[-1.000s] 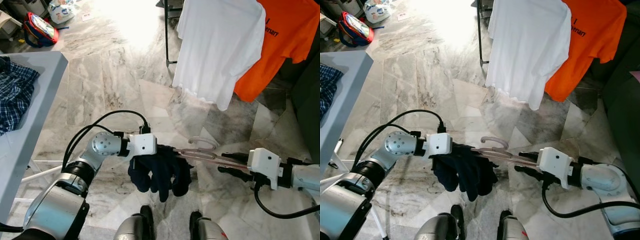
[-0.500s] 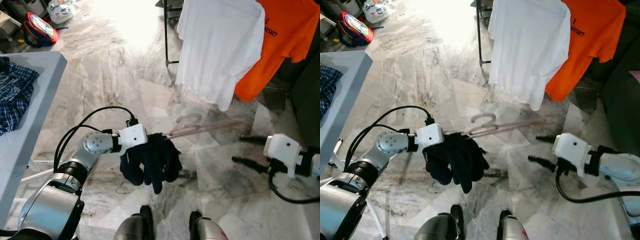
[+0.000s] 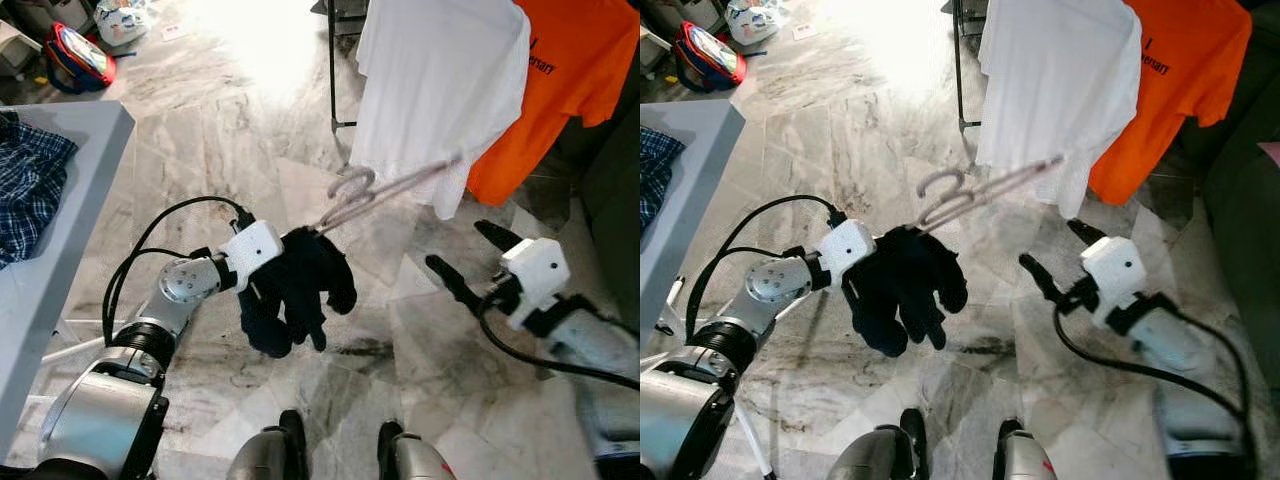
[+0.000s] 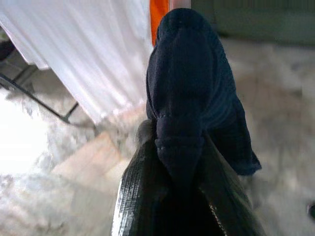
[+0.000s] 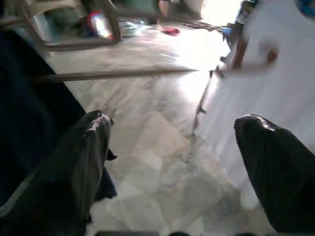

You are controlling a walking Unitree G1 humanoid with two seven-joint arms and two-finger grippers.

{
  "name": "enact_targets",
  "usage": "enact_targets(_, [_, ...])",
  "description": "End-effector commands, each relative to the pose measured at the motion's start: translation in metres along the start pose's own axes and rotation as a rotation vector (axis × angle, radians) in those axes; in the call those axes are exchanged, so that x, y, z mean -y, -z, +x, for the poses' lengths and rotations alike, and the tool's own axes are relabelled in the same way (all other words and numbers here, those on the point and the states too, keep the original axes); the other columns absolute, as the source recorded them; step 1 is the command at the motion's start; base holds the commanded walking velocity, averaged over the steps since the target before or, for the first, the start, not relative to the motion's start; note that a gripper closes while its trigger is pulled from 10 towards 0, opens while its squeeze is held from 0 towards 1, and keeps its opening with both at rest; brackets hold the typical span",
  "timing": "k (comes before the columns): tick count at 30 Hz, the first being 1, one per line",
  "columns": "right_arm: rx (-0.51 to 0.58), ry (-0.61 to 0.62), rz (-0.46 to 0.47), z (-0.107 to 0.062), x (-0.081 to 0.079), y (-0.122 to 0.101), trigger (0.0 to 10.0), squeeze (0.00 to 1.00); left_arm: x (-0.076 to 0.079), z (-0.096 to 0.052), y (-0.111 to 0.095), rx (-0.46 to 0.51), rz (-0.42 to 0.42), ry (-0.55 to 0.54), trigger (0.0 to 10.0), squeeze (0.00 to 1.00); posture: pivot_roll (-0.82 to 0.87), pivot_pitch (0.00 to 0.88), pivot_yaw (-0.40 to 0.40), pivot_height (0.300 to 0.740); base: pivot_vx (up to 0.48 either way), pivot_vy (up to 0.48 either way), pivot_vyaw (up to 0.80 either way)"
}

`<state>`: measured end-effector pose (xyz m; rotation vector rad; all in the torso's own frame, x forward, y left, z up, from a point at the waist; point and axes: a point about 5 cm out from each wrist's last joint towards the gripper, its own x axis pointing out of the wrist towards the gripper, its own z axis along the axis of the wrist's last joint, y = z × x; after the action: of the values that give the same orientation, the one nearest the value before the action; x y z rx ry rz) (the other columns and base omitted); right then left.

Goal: Hang hanger

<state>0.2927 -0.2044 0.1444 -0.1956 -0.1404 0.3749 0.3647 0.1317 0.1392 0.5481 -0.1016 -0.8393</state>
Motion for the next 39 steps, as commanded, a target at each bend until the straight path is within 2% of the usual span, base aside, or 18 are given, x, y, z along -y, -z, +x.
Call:
enact_targets(1, [-0.058,0.080,0.140,-0.002,0.000,0.015,10.0,0.00,-0.006,0.002,-0.013,0.082,0.002,-0.024,0.0,0.00,-0.11,0.262,0.067,0.740,0.000,0.000,0.00])
enact_targets(3, [-0.060,0.124,0.178,0.001,-0.003,0.020,10.0,0.00,-0.004,0.005,-0.017,0.114,0.000,-0.020,0.0,0.00,-0.11,0.263,0.065,0.740,0.000,0.000,0.00])
enact_targets(5, [-0.162,0.246,0.199,0.006,0.000,0.034,10.0,0.00,0.000,0.008,-0.023,0.163,-0.006,-0.007,0.0,0.00,-0.11,0.264,0.062,0.740,0.000,0.000,0.00])
enact_targets(6, [-0.243,0.313,0.128,0.009,0.001,0.041,10.0,0.00,0.002,0.009,-0.025,0.180,-0.007,-0.001,0.0,0.00,-0.11,0.267,0.058,0.740,0.000,0.000,0.00])
enact_targets(8, [-0.212,0.359,0.141,0.010,0.003,0.041,10.0,0.00,0.003,0.010,-0.026,0.186,-0.008,-0.001,0.0,0.00,-0.11,0.269,0.057,0.740,0.000,0.000,0.00])
enact_targets(9, [-0.165,0.318,0.261,0.013,-0.002,0.040,10.0,1.00,0.005,0.010,-0.028,0.211,-0.014,-0.003,0.0,0.00,-0.11,0.272,0.055,0.740,0.000,0.000,0.00])
enact_targets(11, [-0.151,0.282,0.285,0.014,-0.004,0.039,10.0,1.00,0.005,0.010,-0.029,0.226,-0.020,-0.003,0.0,0.00,-0.10,0.273,0.053,0.740,0.000,0.000,0.00])
enact_targets(13, [-0.172,0.283,0.238,0.014,-0.003,0.041,10.0,1.00,0.006,0.011,-0.032,0.244,-0.027,-0.002,0.0,0.00,-0.10,0.279,0.047,0.740,0.000,0.000,0.00])
enact_targets(15, [-0.178,0.198,0.293,0.014,-0.010,0.042,10.0,1.00,0.007,0.013,-0.041,0.292,-0.027,0.012,0.0,0.00,-0.10,0.282,0.044,0.740,0.000,0.000,0.00])
enact_targets(17, [-0.184,0.187,0.338,0.014,-0.012,0.043,10.0,1.00,0.008,0.016,-0.048,0.329,-0.024,0.027,0.0,0.00,-0.10,0.284,0.043,0.740,0.000,0.000,0.00])
enact_targets(24, [-0.188,0.118,0.397,0.014,-0.019,0.047,10.0,1.00,0.012,0.020,-0.065,0.404,-0.012,0.062,0.0,0.00,-0.10,0.291,0.039,0.740,0.000,0.000,0.00])
enact_targets(25, [-0.197,0.104,0.399,0.014,-0.022,0.049,10.0,0.68,0.013,0.021,-0.069,0.424,-0.012,0.070,0.0,0.00,-0.10,0.292,0.039,0.740,0.000,0.000,0.00])
enact_targets(26, [-0.205,0.097,0.407,0.015,-0.023,0.051,10.0,0.53,0.013,0.022,-0.072,0.434,-0.013,0.074,0.0,0.00,-0.10,0.293,0.039,0.740,0.000,0.000,0.00])
enact_targets(27, [-0.210,0.092,0.413,0.015,-0.024,0.052,10.0,0.27,0.013,0.022,-0.073,0.441,-0.013,0.077,0.0,0.00,-0.10,0.293,0.039,0.740,0.000,0.000,0.00])
enact_targets(28, [-0.216,0.086,0.417,0.015,-0.026,0.053,10.0,0.14,0.013,0.022,-0.075,0.450,-0.013,0.080,0.0,0.00,-0.10,0.293,0.040,0.740,0.000,0.000,0.00])
enact_targets(31, [-0.232,0.072,0.432,0.018,-0.032,0.058,10.0,0.00,0.013,0.022,-0.082,0.473,-0.014,0.090,0.0,0.00,-0.10,0.293,0.040,0.740,0.000,0.000,0.00])
enact_targets(36, [-0.253,0.047,0.456,0.021,-0.039,0.061,10.0,0.00,0.012,0.021,-0.084,0.477,-0.015,0.089,0.0,0.00,-0.10,0.294,0.044,0.740,0.000,0.000,0.00])
enact_targets(39, [-0.313,0.066,0.485,0.017,-0.039,0.072,10.0,0.00,0.009,0.021,-0.088,0.488,-0.017,0.085,0.0,0.00,-0.10,0.295,0.043,0.740,0.000,0.000,0.00])
